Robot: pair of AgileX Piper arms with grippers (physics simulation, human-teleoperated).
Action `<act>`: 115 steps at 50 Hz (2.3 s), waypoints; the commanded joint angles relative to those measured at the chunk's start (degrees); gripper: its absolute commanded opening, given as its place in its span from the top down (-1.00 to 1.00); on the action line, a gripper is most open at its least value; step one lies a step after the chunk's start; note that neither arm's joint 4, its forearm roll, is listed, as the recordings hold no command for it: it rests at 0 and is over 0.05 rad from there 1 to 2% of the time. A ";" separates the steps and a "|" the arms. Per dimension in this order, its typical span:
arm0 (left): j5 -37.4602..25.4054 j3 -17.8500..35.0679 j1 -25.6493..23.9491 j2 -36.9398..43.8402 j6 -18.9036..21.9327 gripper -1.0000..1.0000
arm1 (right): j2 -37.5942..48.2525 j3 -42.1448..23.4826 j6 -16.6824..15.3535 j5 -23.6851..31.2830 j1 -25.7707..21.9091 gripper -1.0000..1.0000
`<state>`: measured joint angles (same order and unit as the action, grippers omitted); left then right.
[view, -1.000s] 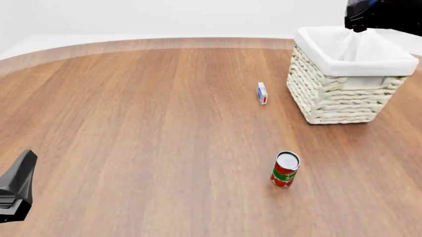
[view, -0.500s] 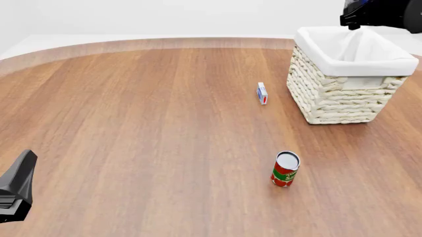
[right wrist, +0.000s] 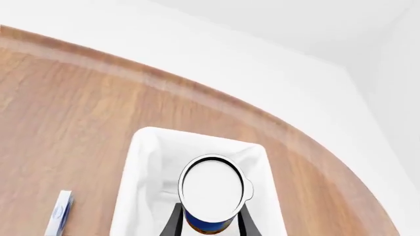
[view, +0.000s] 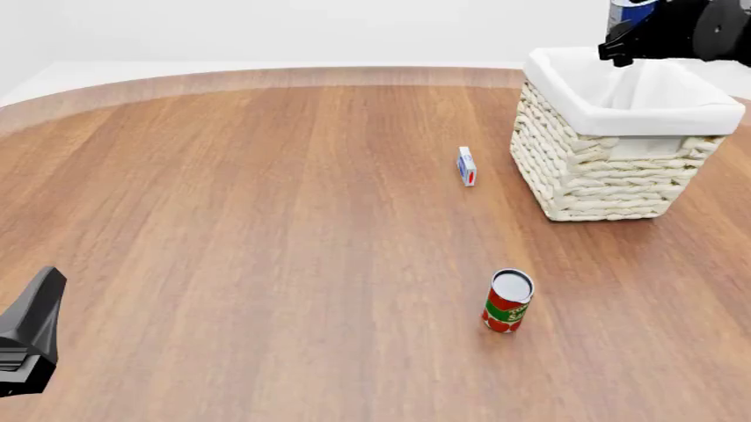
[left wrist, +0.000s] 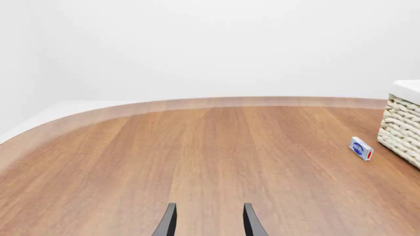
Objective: Pick up the alphabet soup and the cream cheese box, and put them in the basket.
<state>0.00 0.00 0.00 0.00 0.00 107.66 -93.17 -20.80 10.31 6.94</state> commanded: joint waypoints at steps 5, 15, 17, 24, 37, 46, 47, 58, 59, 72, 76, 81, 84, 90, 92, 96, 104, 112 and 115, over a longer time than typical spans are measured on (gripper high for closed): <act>0.00 0.00 0.00 0.00 0.00 -1.00 | 5.81 -6.38 -0.29 2.90 0.32 1.00; 0.00 0.00 0.00 0.00 0.00 -1.00 | 8.33 -8.45 -1.09 3.82 0.92 1.00; 0.00 0.00 0.00 0.00 0.00 -1.00 | 8.65 -8.42 -1.28 3.70 1.14 1.00; 0.00 0.00 0.00 0.00 0.00 -1.00 | 9.58 -8.56 -1.90 3.79 1.84 1.00; 0.00 0.00 0.00 0.00 0.00 -1.00 | 11.42 -9.00 -2.79 4.89 1.96 1.00; 0.00 0.00 0.00 0.00 0.00 -1.00 | 13.29 -10.88 -2.89 6.29 1.52 1.00; 0.00 0.00 0.00 0.00 0.00 -1.00 | 13.36 -10.91 -3.01 6.33 1.50 1.00; 0.00 0.00 0.00 0.00 0.00 -1.00 | 14.30 -11.43 -3.28 6.62 1.91 1.00; 0.00 0.00 0.00 0.00 0.00 -1.00 | 14.30 -11.44 -3.30 6.58 1.98 1.00; 0.00 0.00 0.00 0.00 0.00 -1.00 | 13.83 -11.33 -2.81 5.97 3.55 1.00; 0.00 0.00 0.00 0.00 0.00 -1.00 | 13.02 -10.69 -2.43 5.78 3.66 -1.00; 0.00 0.00 0.00 0.00 0.00 -1.00 | 12.37 -10.00 -2.42 5.74 3.22 -1.00; 0.00 0.00 0.00 0.00 0.00 -1.00 | 12.00 -9.95 -2.02 5.88 2.91 -1.00; 0.00 0.00 0.00 0.00 0.00 -1.00 | 11.68 -9.76 -1.97 5.94 2.50 -1.00; 0.00 0.00 0.00 0.00 0.00 -1.00 | 11.63 -9.96 -1.89 6.01 2.48 -1.00; 0.00 0.00 0.00 0.00 0.00 -1.00 | 11.37 -9.86 -1.80 6.04 2.13 -1.00; 0.00 0.00 0.00 0.00 0.00 -1.00 | 9.75 -8.90 -1.74 5.62 1.27 -1.00; 0.00 0.00 0.00 0.00 0.00 -1.00 | 5.98 -5.12 -1.93 3.59 0.36 -1.00; 0.00 0.00 0.00 0.00 0.00 -1.00 | 4.77 -3.97 -1.84 3.08 0.04 -1.00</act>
<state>0.00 0.00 0.00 0.00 0.00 115.95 -100.35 -22.66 15.00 7.98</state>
